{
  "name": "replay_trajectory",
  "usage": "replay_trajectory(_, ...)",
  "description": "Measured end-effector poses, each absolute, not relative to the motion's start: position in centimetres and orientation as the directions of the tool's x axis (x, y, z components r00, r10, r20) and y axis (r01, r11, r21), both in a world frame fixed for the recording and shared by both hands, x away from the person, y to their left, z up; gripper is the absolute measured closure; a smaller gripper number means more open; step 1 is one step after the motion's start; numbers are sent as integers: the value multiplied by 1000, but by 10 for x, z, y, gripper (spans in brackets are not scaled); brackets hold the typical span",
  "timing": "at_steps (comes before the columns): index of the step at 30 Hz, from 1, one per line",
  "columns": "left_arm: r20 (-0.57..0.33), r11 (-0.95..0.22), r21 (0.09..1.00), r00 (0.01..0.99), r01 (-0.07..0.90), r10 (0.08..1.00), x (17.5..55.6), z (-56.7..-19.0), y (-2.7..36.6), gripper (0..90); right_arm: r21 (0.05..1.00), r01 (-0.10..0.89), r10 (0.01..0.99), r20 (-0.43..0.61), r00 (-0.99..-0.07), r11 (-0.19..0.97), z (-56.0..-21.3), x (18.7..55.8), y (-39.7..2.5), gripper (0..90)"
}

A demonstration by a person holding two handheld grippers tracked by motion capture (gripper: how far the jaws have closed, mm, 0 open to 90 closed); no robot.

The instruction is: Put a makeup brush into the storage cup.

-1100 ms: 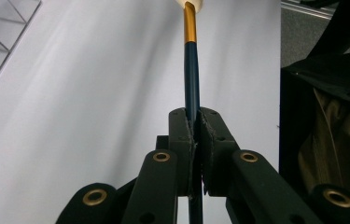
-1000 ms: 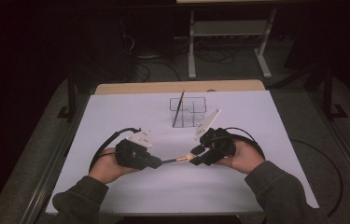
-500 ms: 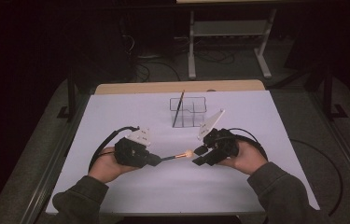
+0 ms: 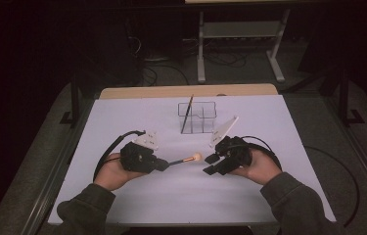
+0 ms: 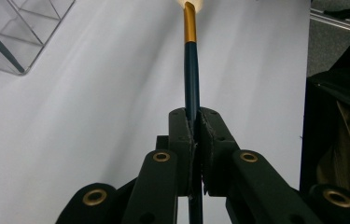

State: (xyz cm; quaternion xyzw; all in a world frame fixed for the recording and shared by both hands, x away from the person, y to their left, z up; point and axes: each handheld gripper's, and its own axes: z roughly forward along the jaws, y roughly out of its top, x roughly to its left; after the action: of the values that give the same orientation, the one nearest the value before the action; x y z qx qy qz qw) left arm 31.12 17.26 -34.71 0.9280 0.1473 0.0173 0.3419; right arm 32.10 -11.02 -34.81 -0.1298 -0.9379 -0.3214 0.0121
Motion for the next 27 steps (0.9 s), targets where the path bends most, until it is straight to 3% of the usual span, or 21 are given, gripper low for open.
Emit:
replay_trajectory(15,-87,-692,654,938,307,335,317,-347,172,840,607,301,280,132,-951,736,-359,321,-118,511)
replay_trajectory(27,-92,-683,652,928,329,360,320,-347,170,840,615,317,283,157,-946,722,-367,323,-118,522)
